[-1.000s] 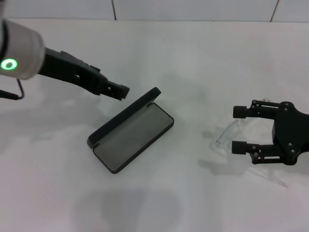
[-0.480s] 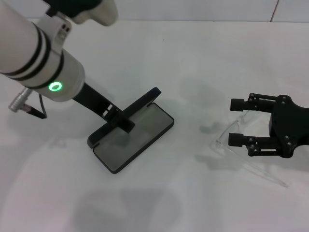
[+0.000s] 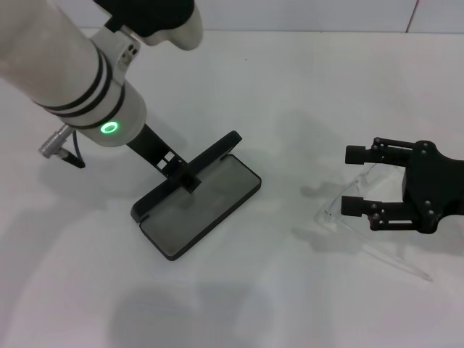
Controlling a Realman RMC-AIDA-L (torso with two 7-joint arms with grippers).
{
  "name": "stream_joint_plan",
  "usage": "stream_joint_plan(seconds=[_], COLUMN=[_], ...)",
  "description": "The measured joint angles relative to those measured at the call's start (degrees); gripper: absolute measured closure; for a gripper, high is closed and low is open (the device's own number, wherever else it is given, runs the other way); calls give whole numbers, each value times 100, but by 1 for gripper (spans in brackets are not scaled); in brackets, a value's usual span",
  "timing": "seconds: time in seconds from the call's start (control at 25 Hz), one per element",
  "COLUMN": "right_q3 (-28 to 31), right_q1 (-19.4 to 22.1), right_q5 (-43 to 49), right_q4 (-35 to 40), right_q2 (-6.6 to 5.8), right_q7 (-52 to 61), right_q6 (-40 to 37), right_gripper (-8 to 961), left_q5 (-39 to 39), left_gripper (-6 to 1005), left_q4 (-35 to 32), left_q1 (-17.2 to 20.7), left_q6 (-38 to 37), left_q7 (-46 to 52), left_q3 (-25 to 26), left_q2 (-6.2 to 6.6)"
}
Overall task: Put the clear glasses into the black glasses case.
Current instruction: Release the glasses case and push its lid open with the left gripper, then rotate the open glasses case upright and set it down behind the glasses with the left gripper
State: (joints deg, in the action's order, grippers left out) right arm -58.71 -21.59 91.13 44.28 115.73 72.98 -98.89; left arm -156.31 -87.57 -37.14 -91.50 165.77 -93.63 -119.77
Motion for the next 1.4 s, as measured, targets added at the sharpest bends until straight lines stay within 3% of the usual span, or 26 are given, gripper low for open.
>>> stream_joint_plan(seconds=[0.32,1.12,1.4], right_q3=[0,0,0], right_q1=[-13,-66,-71], right_q5=[-77,-209,-210], right_q4=[-96,-282,-282], right_q2=[-9,-24,-24], right_q7=[-9,-144,-144], right_q6=[38,191,210], right_gripper=[174,175,175], left_q5=[-73,-84,-84], left_gripper=[121,138,428], left_q4=[567,678,679], left_q1=[-354,-361,-376], left_q6=[146,358,413], left_q7=[50,-85,-170], left_q3=[-176,-298,-347], left_q2=[-20,-20,-20])
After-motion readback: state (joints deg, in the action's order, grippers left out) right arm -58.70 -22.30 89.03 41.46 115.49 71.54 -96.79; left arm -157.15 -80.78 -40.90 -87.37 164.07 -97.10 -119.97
